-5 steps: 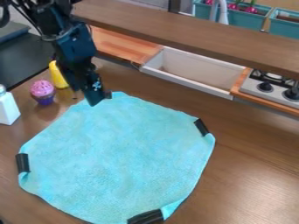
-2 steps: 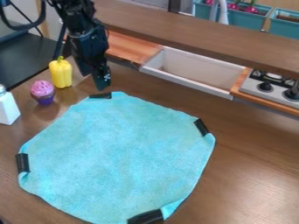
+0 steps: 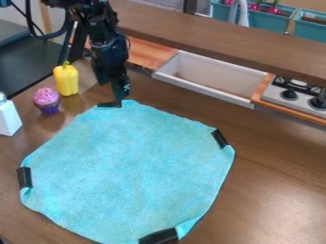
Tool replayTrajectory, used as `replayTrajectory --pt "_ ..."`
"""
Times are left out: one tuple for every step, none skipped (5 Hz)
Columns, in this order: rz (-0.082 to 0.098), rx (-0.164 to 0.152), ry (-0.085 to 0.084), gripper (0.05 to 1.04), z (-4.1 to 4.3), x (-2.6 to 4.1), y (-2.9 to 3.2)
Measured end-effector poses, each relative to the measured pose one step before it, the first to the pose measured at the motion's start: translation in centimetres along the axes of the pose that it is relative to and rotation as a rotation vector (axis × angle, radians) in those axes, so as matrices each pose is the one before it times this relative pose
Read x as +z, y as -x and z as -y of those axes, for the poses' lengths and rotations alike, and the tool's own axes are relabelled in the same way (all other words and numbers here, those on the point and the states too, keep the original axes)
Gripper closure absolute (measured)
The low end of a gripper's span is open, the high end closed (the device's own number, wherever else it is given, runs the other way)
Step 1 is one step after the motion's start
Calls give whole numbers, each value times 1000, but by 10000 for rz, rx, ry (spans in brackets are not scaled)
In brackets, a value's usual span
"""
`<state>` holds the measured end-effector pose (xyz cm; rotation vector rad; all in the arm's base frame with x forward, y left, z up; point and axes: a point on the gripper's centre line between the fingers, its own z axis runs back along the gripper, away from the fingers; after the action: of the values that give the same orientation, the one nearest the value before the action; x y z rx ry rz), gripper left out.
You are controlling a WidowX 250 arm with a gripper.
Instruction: Fold the cloth from top left to bottom right
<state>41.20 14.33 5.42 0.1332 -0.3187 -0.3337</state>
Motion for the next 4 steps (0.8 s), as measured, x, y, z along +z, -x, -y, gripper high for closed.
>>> replayTrajectory --pt "-168 3 -195 84 -580 -1380 -74" --pt "-33 -93 -16 84 -114 -926 -35" --pt "49 -13 -61 84 -456 -467 -410" --pt "-108 -38 -34 84 -320 -888 -136"
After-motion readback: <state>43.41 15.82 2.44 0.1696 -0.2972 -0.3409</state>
